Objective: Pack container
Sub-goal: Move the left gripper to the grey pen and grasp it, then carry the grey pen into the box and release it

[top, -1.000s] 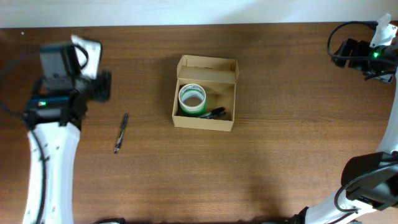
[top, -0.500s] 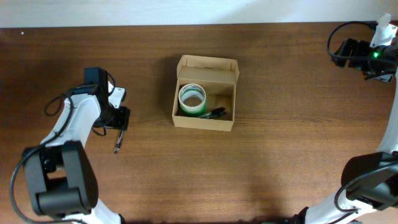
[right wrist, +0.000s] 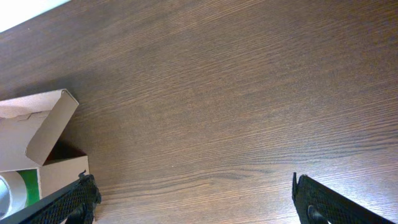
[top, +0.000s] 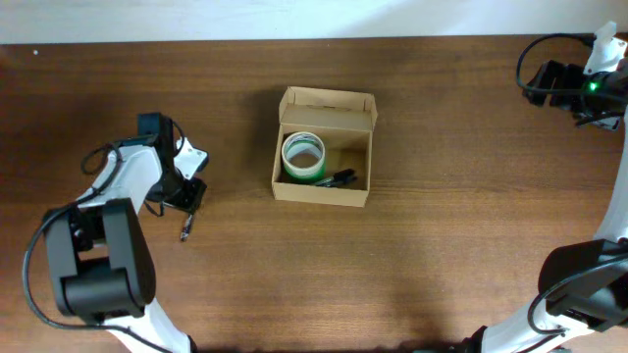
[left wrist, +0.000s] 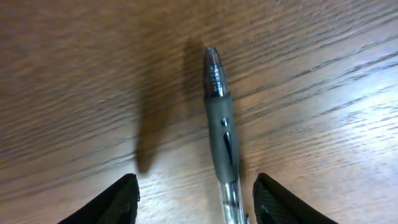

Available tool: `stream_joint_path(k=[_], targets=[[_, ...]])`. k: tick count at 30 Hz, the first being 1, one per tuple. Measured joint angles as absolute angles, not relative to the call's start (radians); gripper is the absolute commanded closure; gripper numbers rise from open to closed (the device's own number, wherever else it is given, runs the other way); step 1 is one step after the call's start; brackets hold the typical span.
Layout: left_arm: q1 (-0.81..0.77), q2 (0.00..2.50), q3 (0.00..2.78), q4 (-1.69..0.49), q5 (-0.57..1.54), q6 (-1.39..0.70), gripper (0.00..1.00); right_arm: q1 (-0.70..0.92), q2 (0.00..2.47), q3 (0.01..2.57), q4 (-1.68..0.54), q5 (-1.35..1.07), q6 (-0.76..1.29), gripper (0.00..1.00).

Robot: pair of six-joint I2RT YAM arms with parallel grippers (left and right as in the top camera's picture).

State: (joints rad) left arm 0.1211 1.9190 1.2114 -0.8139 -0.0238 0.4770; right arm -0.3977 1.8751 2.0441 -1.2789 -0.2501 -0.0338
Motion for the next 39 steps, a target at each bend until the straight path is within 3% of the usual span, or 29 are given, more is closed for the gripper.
stream_joint_path(k=[5,7,8,10,19,29,33,39], targets=[[0.121,1.94,1.216,-0.811,-0.026,0.46,0.42,-0.398,1.875,2.044,-1.279,-0.25,-0.034,0.01],[0.121,1.941,1.216,-0.811,-0.026,0.451,0.61,-0.398,1.875,2.044,-1.279,-0.25,-0.034,0.01],[0.121,1.942,1.217,-0.81,-0.025,0.441,0.81,-0.398,1.875,2.044,-1.279,-0.25,-0.034,0.01],[0.121,1.942,1.217,-0.807,-0.027,0.431,0.98,-0.398,1.875,2.044,-1.279,-0.25,-0.034,0.01],[0.126,1.959,1.302,-0.888,0.005,0.423,0.98,-0.398,1.875,2.044,-1.279,-0.25,-0.034,0.01],[0.101,1.862,2.016,-1.118,0.124,0.542,0.98,-0.398,1.875,2.044,-1.279,-0.252,-0.034,0.01],[-0.023,1.757,2.207,-1.221,0.219,0.737,0.98,-0.398,1.875,2.044,-1.279,-0.253,-0.034,0.01],[-0.327,1.768,2.243,-1.43,0.245,1.059,0.98,-0.398,1.875,2.044,-1.279,-0.253,-0.034,0.01]])
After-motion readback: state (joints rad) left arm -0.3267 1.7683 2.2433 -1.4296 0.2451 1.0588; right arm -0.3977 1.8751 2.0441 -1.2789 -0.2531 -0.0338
